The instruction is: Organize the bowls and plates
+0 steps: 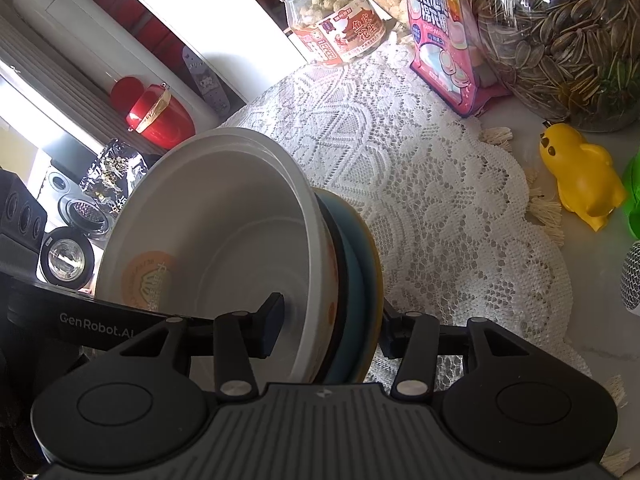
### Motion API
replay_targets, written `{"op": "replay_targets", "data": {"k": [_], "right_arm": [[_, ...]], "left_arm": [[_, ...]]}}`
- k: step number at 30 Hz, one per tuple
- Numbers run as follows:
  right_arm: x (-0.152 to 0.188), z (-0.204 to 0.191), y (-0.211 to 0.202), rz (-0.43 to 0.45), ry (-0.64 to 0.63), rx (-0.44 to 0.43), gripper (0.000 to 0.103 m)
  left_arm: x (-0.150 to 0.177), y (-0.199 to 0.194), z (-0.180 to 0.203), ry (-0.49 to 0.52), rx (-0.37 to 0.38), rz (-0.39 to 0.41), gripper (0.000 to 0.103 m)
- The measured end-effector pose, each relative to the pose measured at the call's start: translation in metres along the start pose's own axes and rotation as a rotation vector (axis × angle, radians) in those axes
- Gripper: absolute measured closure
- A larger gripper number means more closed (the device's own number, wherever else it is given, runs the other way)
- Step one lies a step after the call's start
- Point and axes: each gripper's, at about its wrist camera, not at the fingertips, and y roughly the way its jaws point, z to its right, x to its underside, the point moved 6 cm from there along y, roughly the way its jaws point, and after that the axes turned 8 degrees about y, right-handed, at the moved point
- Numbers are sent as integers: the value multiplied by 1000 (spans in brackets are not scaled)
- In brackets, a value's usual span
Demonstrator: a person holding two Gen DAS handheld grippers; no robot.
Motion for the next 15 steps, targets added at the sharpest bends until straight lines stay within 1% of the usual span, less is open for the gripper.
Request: {"op": "replay_targets", "data": {"k": [3,4,5,7,11,15], "right_arm": [[1,0,0,8,-3,1,54],[1,0,0,10,-3,1,54],[1,0,-1,12,-4,1,54],[1,-1,-3,23,-8,0,54],[0,0,-4,25,3,-12,54],[1,1,-4,21,8,-17,54]], "left_arm": [[-2,-6,-1,-14,-21,-25,50],[-3,-9,-1,-9,-42,-29,54],[-4,-11,-1,0,-59,-30,55],[-6,-18,2,33,-113,-27,62],[-5,-22,11,90,-196,-26,63],[-7,-22,20,131,-263,-32,58]]}}
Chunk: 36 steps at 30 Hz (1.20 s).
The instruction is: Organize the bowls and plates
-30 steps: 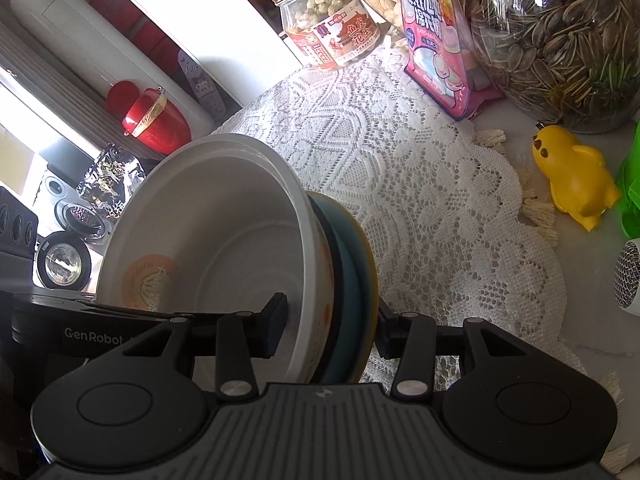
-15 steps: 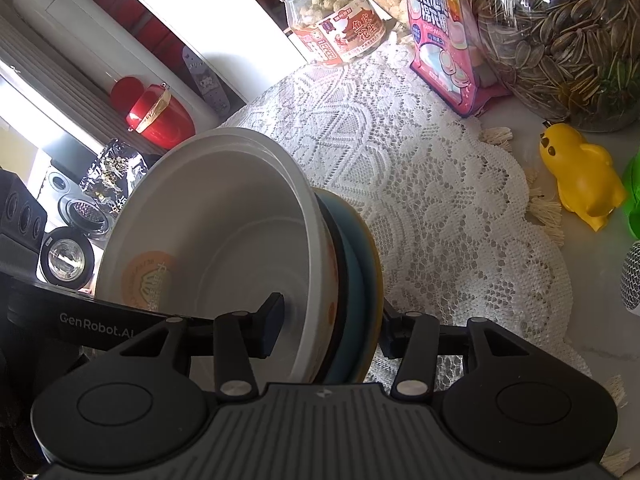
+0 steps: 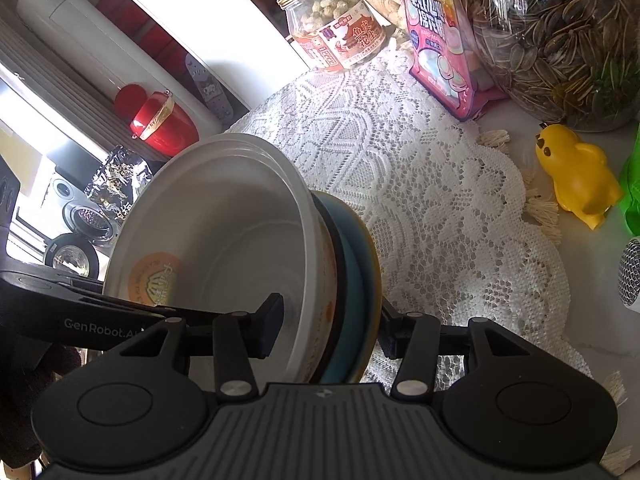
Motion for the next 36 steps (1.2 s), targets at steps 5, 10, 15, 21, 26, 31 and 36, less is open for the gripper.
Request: {"op": "replay_targets", "data": {"k": [5,10,15,21,26,31,36], "right_arm": [[0,0,2,-15,7,5,53],[-1,0,5,-32,10,3,51],[-1,1,5,-27,4,7,52],[0,0,4,-14,-3,13,53],[2,-2,-2,-18,-5,32,54],[-8,5,-21,4,-20,83,55],[-11,21,-21,-33,22,136,54]], "left_arm": [[-2,2,5,21,-26,-10,53],[-2,3,4,17,-32,-6,52],[-2,3,3,5,-29,-1,52],[-3,3,2,2,-20,10,51],[-2,2,6,-1,-27,-11,52],[4,7,22,20,43,-58,55],[-3,5,25,11,84,-3,66]]}}
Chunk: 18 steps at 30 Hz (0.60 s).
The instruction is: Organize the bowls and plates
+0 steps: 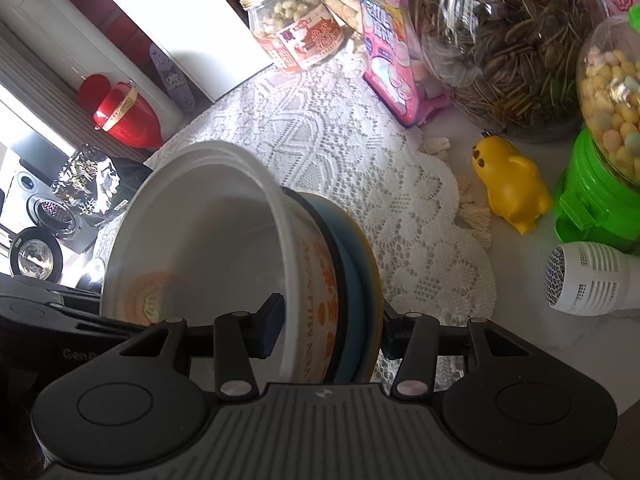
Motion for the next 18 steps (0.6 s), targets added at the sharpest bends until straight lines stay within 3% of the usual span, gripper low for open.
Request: {"op": "replay_targets", "data": {"k": [2,8,11,12,18], "right_arm": [[2,5,1,-19,21,-17,54],[2,2,3,-51,28,-17,48],[4,-1,3,-66,30,-25,42],[4,-1,2,-62,33,-18,44],[4,4,2,-40,58,-50,45]], "left_arm": [[-3,-2,-4,-19,5,20,71],[-5,-1,-2,-27,1,19,70],[-8,0,-2,-42,-7,20,66],[-8,3,0,-39,-1,20,59],[-8,10,-4,-79,73,23,54]]}}
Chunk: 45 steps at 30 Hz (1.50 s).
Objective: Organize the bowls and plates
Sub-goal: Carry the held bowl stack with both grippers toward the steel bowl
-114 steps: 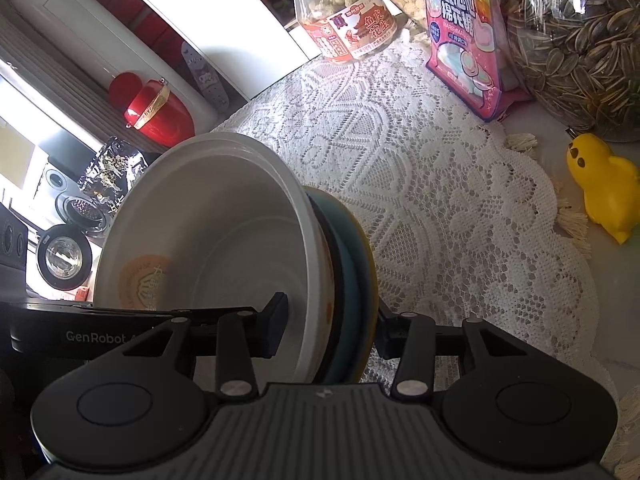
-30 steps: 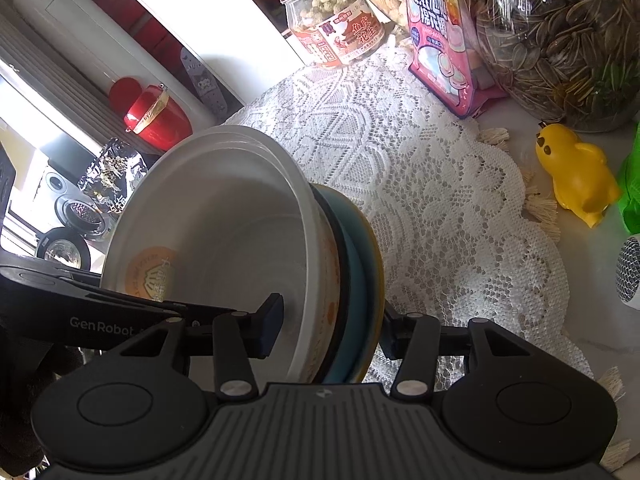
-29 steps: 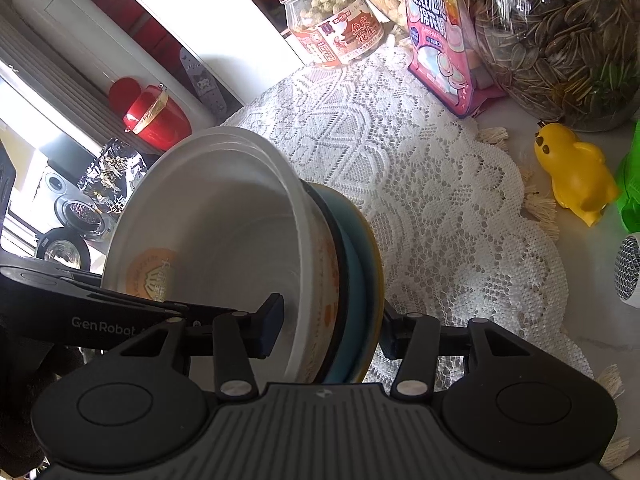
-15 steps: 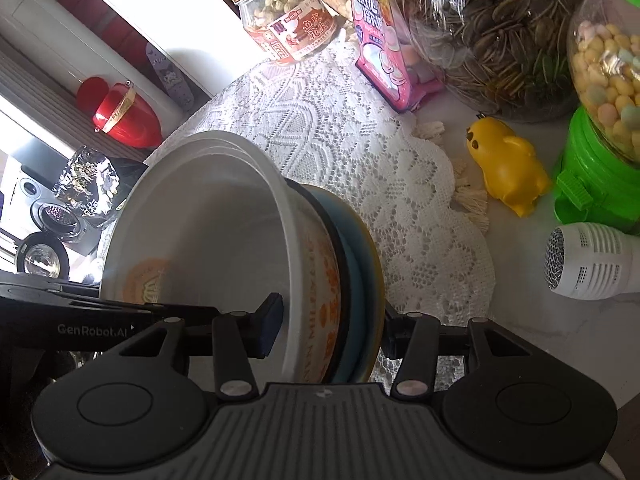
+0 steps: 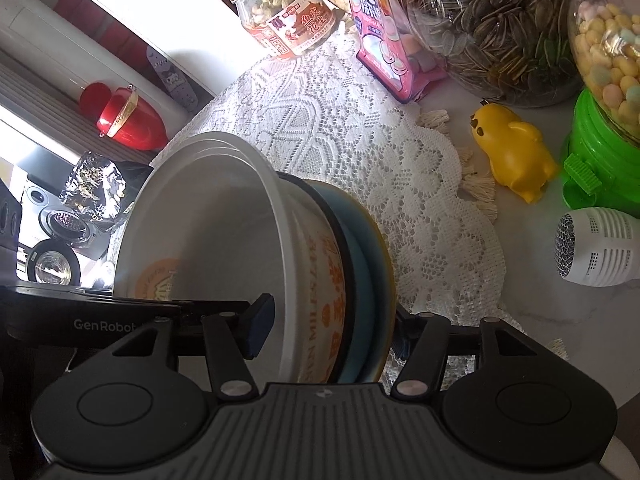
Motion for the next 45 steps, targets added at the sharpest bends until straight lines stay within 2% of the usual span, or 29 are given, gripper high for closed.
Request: {"op": "replay_targets", "data": {"k": [4,7,9,29,37,45], "right_arm": [[-1,1,0,-5,-12,-1,47],[-5,1,-5,26,-22,27,50],[-6,1,-6,29,-30,36,57],[1,4,-3,17,-24,2,56],[2,4,-1,10,-21,2,55],[1,4,-1,7,-16,-3,55]], "left_arm": [[4,5,-6,-28,89,-29,50],[9,10,-3,-23,126,-44,46],[10,12,-2,-33,136,-47,43],[9,12,-3,-41,130,-50,44],[2,5,-3,-25,89,-8,46],[0,8,-5,-16,111,7,44]]}}
